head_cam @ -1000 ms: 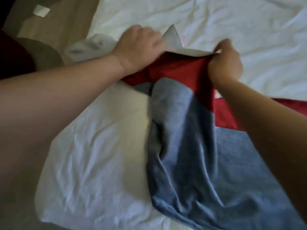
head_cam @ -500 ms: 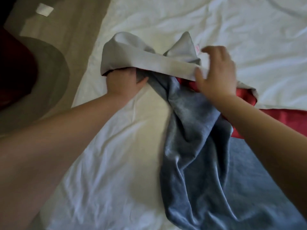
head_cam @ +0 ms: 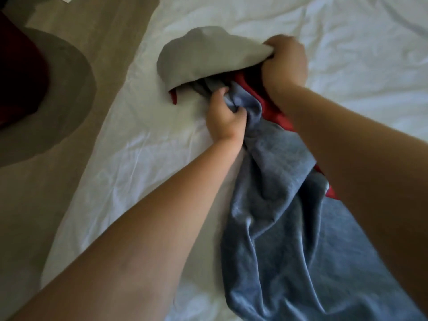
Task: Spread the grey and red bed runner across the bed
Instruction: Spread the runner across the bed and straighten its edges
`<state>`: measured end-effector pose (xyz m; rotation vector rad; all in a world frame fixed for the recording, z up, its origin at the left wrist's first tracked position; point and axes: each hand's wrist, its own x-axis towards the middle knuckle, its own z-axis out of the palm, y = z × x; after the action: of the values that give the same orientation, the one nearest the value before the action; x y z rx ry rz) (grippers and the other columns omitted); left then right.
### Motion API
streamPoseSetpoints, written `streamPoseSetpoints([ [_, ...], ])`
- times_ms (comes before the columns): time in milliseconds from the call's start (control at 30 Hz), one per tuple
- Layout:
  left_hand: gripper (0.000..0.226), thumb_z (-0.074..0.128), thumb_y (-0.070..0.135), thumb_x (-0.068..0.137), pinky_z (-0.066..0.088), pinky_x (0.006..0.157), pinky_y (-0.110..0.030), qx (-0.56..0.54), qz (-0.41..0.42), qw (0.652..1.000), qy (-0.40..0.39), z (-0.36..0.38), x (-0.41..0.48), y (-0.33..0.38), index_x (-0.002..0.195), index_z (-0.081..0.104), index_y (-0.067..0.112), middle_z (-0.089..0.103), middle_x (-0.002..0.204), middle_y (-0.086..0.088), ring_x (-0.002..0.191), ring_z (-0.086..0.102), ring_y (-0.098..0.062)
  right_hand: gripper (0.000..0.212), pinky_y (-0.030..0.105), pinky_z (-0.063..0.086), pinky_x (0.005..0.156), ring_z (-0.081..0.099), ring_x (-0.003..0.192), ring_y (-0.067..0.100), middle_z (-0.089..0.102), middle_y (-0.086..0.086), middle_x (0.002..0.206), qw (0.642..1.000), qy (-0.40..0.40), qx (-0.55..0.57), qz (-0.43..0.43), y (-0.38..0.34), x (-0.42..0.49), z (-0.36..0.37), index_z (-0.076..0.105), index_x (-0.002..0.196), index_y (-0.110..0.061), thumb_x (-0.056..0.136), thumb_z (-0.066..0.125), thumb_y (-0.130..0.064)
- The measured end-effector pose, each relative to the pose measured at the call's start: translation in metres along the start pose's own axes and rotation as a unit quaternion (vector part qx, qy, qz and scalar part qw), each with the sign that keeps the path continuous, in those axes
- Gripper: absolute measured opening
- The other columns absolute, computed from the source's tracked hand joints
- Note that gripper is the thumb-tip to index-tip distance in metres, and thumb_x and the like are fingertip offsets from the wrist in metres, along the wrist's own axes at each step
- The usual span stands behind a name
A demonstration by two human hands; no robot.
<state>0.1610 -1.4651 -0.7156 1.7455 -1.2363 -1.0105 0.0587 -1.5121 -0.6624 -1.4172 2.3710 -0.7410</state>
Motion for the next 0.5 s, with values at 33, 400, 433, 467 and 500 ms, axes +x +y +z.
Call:
streamPoseSetpoints([
  [33,0.044,0.068,0.004,0.071,0.044,0.092,-0.027,-0.008,0.030,1.000,-0.002,-0.004,-0.003,0.004,0.114,0.063,0.005,0.067,0.111,-0.011,0.106,0.060,-0.025,0.038,0.031,0.045,0.075,0.063,0.097,0.029,0.069,0.009,0.101,0.999,0.014,0.010,0.027,0.007,0.007,-0.009,0.068,0.097,-0.016,0.072,0.041,-0.009],
  [400,0.036,0.050,-0.001,0.074,0.046,0.076,-0.039,0.255,0.316,0.889,-0.211,-0.001,-0.034,0.034,0.104,0.063,0.014,0.061,0.099,-0.006,0.095,0.055,-0.027,0.025,0.037,0.044,0.074,0.061,0.100,0.038,0.062,0.021,0.107,0.946,-0.157,-0.214,0.184,0.114,-0.034,-0.044,0.059,0.102,-0.003,0.079,0.059,-0.011],
  [433,0.038,0.050,0.001,0.077,0.047,0.077,-0.039,0.301,0.307,0.873,-0.231,0.001,-0.038,0.028,0.110,0.060,0.017,0.060,0.103,-0.005,0.098,0.053,-0.027,0.028,0.037,0.044,0.073,0.060,0.100,0.039,0.061,0.020,0.108,0.945,-0.149,-0.221,0.188,0.116,-0.039,-0.045,0.056,0.105,-0.004,0.078,0.059,-0.010],
  [467,0.041,0.051,0.003,0.079,0.047,0.079,-0.038,0.327,0.306,0.861,-0.240,0.002,-0.040,0.023,0.117,0.057,0.019,0.059,0.107,-0.004,0.100,0.052,-0.027,0.034,0.038,0.043,0.074,0.059,0.102,0.039,0.059,0.019,0.111,0.948,-0.133,-0.217,0.189,0.116,-0.042,-0.046,0.052,0.111,-0.005,0.077,0.058,-0.010],
  [500,0.047,0.054,0.005,0.079,0.047,0.081,-0.038,0.333,0.316,0.855,-0.240,0.001,-0.042,0.018,0.124,0.053,0.020,0.058,0.109,-0.004,0.101,0.052,-0.027,0.041,0.040,0.044,0.076,0.056,0.106,0.039,0.057,0.019,0.115,0.956,-0.107,-0.207,0.180,0.113,-0.044,-0.048,0.048,0.117,-0.006,0.077,0.058,-0.010],
])
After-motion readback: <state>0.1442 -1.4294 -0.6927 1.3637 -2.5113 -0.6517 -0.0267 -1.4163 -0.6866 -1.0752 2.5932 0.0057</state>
